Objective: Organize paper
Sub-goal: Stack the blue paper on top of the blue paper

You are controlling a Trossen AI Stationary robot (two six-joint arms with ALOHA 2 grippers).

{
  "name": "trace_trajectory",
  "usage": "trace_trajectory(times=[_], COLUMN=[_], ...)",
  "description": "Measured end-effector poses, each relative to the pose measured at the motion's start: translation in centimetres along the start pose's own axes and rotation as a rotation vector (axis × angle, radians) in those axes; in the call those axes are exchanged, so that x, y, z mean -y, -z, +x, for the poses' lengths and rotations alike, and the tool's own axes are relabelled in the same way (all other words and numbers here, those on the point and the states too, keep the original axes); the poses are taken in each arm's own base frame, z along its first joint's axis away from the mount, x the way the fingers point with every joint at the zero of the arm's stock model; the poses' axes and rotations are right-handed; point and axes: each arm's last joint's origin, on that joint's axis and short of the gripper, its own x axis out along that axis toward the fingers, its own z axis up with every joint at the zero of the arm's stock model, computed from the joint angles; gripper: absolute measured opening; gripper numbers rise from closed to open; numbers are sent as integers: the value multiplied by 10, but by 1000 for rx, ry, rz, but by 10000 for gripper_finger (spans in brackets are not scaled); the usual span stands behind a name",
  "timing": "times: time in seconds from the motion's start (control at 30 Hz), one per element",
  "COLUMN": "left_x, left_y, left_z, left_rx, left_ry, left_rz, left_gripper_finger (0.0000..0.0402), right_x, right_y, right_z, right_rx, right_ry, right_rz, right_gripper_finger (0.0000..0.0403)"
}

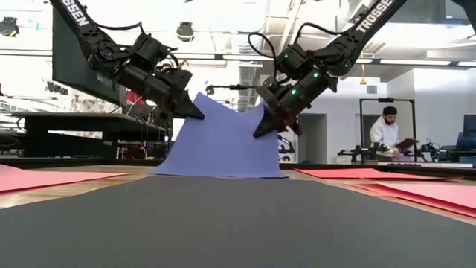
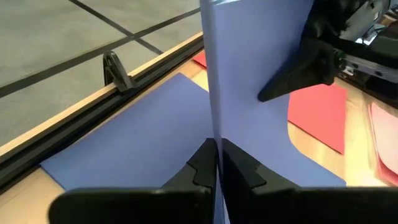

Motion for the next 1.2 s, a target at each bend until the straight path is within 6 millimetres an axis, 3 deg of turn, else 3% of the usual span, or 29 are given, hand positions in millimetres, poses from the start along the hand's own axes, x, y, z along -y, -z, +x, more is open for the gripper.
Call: trace_trajectory(times=[1.2], left_x=[-3], left_y=[4], left_z=[0], left_rx=[-27], left_ry=[-97], left_rz=[40], left_gripper_finger=[0], right_x=[6], right_y=[-2], right_z=[-1], right_rx=[14], right_ry=[34], right_rz=[8], right_gripper_finger=[0])
